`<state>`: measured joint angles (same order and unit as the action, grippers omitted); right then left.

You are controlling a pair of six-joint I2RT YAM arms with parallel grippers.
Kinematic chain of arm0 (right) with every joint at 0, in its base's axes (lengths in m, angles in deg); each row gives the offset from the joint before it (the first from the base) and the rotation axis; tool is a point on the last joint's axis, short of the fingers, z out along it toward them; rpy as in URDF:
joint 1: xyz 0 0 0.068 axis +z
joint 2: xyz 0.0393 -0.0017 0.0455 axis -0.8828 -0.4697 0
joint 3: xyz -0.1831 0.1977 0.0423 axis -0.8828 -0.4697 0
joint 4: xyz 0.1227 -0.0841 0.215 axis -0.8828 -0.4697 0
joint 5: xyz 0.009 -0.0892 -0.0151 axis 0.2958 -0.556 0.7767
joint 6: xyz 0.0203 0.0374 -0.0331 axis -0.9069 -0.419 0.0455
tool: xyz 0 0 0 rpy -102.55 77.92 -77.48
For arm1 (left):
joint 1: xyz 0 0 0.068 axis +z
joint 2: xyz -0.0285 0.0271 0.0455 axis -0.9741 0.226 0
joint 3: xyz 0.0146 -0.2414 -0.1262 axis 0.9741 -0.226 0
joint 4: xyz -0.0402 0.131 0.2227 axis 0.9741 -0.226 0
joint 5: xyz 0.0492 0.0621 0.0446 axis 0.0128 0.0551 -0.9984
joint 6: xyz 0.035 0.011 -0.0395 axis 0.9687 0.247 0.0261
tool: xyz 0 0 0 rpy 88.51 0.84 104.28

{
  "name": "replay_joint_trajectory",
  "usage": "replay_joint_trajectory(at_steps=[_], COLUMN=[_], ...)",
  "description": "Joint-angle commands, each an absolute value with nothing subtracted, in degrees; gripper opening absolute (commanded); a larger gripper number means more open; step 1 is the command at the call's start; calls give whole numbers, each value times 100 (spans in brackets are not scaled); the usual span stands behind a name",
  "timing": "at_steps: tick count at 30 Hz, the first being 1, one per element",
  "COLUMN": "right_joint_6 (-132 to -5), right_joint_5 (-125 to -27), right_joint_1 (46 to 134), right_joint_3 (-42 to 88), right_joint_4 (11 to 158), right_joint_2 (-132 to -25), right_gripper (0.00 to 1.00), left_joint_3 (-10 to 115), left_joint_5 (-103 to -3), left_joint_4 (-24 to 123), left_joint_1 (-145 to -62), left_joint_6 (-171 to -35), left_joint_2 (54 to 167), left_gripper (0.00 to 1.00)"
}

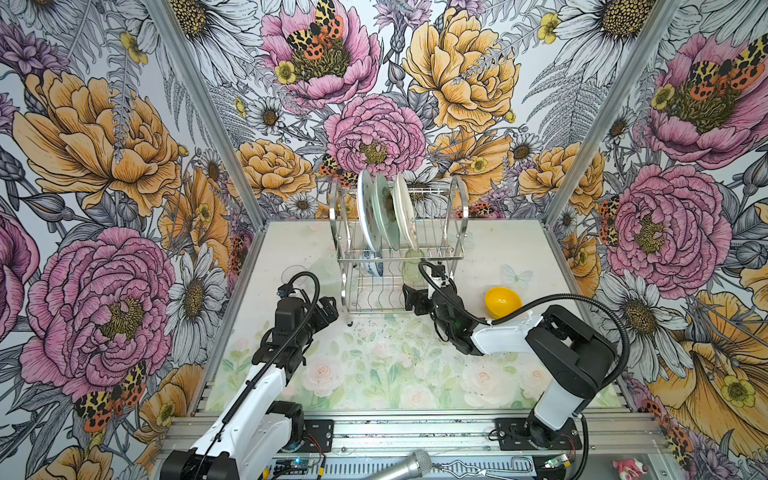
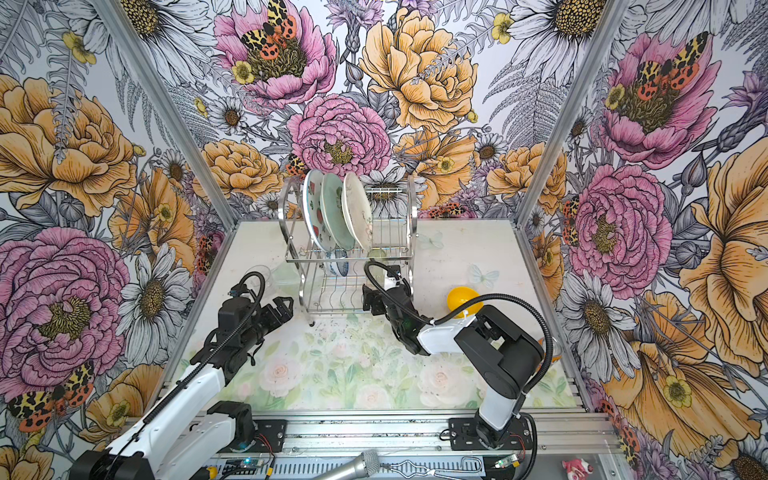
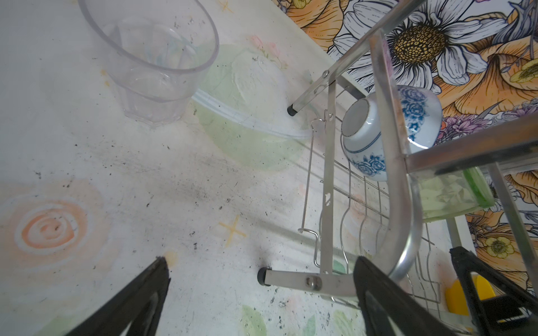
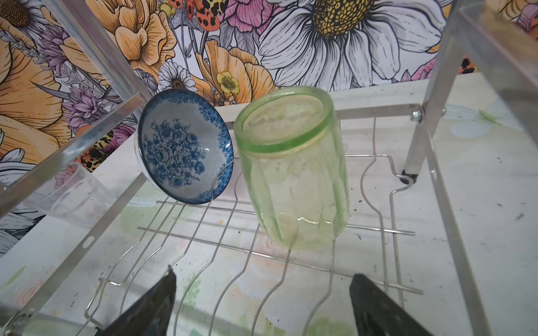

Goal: Unload the mixed dishes from the dish rack
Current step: 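Lower the open right gripper over the pale green glass in the rack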

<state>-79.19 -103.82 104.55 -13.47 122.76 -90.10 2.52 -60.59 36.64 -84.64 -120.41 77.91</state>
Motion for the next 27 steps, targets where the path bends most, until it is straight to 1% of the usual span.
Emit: replay_joint_trajectory(at_steps=[1,8,27], right_joint_6=[-7808,-7503,-7047], right_joint_5=[-10934,-11258,-11537], right_joint_1=[10426,10426,10430], right_joint_3=[-1307,-1208,-870], right_joint_4=[12799,13399,13886], right_joint_2=[-9329,-9740,-10154], right_gripper=[95,95,94], left_joint_3=[102,-20,-67], left_joint_5=[-6004,-6045,-6000], left_joint_4=[3635,3610,3707], left_joint_1=[-8498,-8488,-8485], left_joint_6=[-11948,-11941,-11930], left_joint_2=[7626,7378,7487], left_gripper=[99,99,99])
